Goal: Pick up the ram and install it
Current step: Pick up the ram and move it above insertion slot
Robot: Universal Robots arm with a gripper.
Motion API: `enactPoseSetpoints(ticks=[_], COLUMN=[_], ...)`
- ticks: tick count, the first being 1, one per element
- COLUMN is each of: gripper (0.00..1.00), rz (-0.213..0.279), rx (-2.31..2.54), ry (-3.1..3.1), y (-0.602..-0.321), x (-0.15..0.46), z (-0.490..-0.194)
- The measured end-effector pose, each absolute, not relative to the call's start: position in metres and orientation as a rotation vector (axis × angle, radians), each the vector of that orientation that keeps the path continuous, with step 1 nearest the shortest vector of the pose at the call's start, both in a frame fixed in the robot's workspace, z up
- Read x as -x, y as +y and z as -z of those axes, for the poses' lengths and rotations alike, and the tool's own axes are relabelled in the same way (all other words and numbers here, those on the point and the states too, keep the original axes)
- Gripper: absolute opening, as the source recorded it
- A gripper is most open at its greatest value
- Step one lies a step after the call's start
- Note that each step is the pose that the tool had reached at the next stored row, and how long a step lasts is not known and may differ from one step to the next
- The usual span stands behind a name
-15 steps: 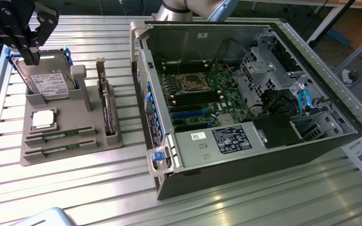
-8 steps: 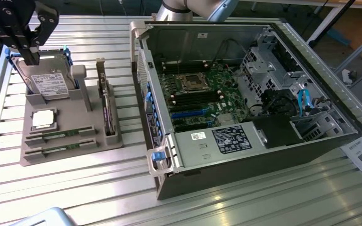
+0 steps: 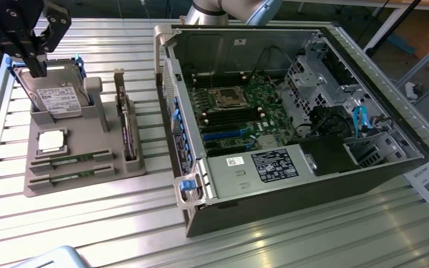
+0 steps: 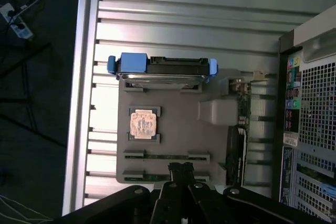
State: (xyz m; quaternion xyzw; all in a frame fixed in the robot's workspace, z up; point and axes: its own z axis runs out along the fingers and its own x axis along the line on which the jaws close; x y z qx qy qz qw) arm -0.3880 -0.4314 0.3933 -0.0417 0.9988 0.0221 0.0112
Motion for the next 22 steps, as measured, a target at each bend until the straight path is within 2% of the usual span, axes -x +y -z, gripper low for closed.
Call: enactPoseSetpoints(ticks=[22], gripper=[0.10], rz=[-0.073], rx=[0.554], ry=[3.075], y=[-0.4314], x=[0.3843], z=[-0.3933])
